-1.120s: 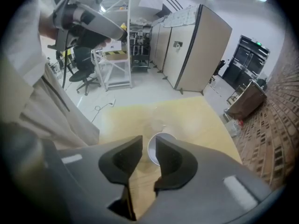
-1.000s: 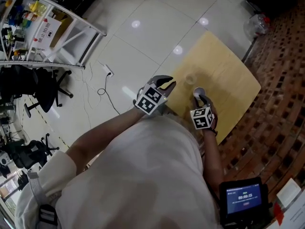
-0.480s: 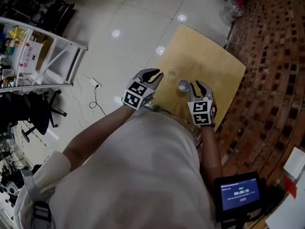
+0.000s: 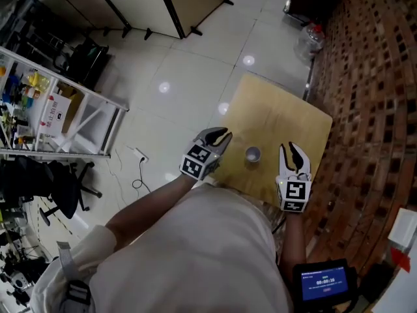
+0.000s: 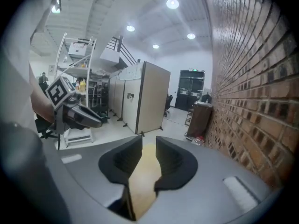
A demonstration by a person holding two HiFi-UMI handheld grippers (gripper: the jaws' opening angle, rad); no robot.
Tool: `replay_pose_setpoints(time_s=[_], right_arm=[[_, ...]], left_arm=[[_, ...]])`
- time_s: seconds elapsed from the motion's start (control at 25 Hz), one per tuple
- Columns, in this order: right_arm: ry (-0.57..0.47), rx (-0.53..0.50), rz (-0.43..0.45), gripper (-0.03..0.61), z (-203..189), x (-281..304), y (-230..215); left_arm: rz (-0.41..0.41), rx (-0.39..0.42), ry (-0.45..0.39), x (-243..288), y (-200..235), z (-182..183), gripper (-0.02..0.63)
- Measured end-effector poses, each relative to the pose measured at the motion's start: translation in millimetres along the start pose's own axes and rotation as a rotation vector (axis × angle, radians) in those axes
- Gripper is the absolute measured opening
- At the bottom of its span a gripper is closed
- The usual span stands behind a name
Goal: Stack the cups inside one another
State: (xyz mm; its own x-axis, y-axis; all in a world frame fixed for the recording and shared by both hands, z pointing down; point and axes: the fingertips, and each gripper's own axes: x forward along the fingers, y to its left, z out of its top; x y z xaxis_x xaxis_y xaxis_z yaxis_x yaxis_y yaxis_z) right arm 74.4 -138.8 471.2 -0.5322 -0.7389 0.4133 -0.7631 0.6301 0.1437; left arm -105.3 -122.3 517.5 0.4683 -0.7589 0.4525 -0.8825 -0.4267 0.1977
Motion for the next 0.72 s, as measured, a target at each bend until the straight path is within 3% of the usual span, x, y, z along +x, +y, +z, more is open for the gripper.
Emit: replay_pose_setpoints(time_s=[0.2,0.72], right_arm=[[-0.08,-0.022,-0.054,0.095,-3,-22,-9],[-0.184,0.025,-0.091,0.095,-6,-34,-7]], left_arm=[[-0.019,0.007,0.007,1,-10,0,0.081],[-0.01,0.035,0.022,-8,-3,-5,0.083]])
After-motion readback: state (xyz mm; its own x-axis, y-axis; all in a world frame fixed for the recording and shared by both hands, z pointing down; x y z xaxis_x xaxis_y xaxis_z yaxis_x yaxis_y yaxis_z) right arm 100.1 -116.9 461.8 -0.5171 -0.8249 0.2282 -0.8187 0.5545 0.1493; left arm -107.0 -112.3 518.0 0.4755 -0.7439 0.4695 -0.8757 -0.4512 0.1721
